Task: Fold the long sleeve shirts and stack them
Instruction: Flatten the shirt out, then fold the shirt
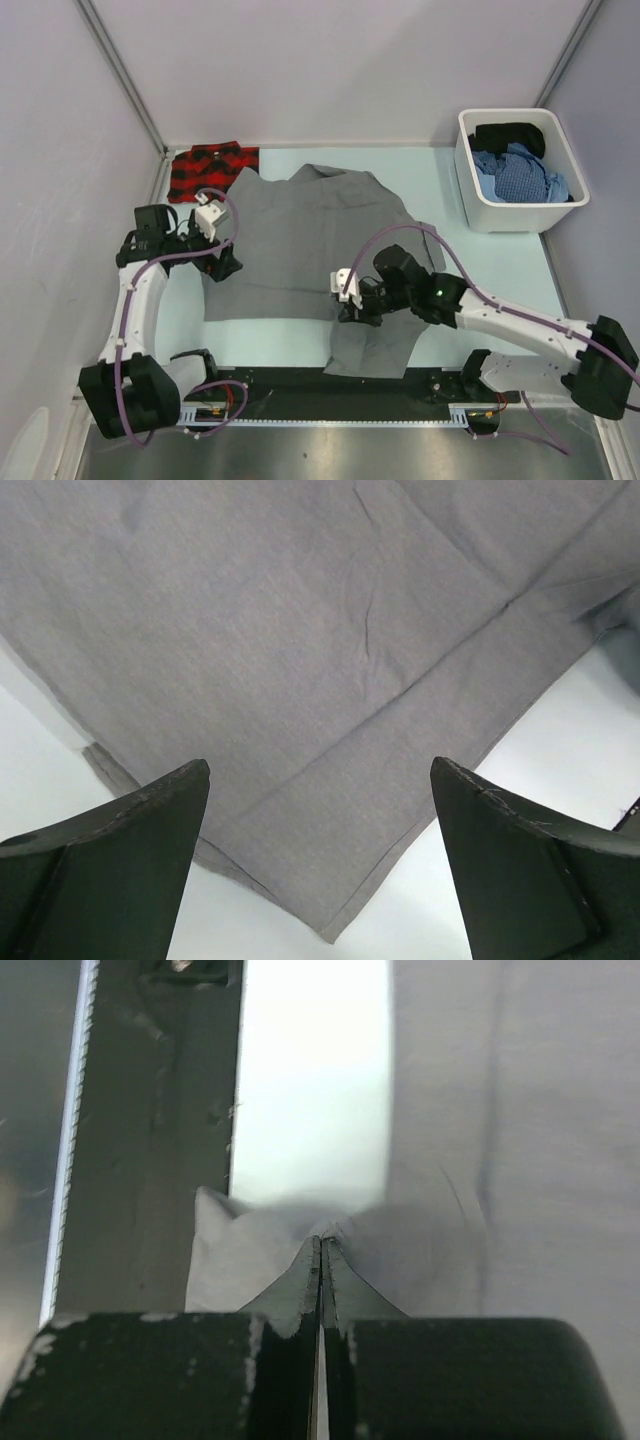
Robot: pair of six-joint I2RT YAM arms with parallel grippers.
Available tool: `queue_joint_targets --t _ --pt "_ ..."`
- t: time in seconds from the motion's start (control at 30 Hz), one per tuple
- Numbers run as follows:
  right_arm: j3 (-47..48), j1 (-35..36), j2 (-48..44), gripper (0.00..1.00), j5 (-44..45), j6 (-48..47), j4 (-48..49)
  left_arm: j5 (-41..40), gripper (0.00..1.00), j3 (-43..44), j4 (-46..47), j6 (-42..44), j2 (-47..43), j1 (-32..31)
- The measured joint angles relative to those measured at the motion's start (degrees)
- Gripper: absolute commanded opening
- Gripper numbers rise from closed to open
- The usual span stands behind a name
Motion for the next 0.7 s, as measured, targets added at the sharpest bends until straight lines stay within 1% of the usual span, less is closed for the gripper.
queue_joint_targets --t 0.13,0.2,0.23,0.27,0.3,0.33,0.37,0.4,0.47,0.53,0.57,0.67,0.7 --pt "1.60 -0.02 6.95 0.00 -6.03 -2.54 -0.92 -0.72 0.97 0.15 0.28 -0.07 3.13 0.00" --pt "5.22 0.59 11.93 0.00 -10.10 -5.33 -2.89 -1.20 0.97 0.24 0.48 -0.07 3.87 0.00" --pt "6.91 0.87 13.79 0.05 -11.43 -6.62 -3.74 -1.33 0.97 0.24 0.55 -0.07 3.89 0.00" --pt "9.18 1.40 15.89 0.39 -13.09 -8.48 -5.40 -1.33 0.98 0.24 0.59 -0.07 3.85 0.00" --pt "11.17 1.99 17.51 0.55 -14.43 -10.78 -6.88 -1.31 0.98 0.24 0.70 -0.04 3.76 0.02" --pt "12.83 2.84 18.67 0.64 -15.50 -12.92 -8.46 -1.29 0.99 0.24 0.79 -0.04 3.69 0.07" --pt "13.77 3.56 19.23 0.82 -15.76 -14.51 -9.55 -1.31 0.99 0.24 0.87 -0.07 3.65 0.11" --pt "14.67 4.35 19.56 0.91 -15.63 -15.93 -10.64 -1.29 0.99 0.24 1.05 -0.11 3.61 0.11" --pt "15.96 4.92 19.56 0.95 -15.34 -16.74 -12.20 -1.31 0.99 0.24 1.88 -1.11 3.54 0.11" --pt "17.22 1.62 19.54 0.93 -15.32 -15.41 -12.41 -1.33 0.97 0.52 3.32 -2.38 4.31 0.11" --pt "17.94 -1.18 19.54 0.90 -14.88 -14.73 -12.46 -1.38 0.97 1.22 4.07 -3.26 5.46 0.00" --pt "22.69 -15.93 21.20 0.80 -13.18 -12.37 -13.27 -3.91 0.93 5.64 6.56 -5.35 12.85 -1.18" --pt "24.68 -20.04 22.47 0.79 -12.41 -11.74 -13.51 -4.98 0.92 7.39 7.69 -6.03 16.00 -1.68"
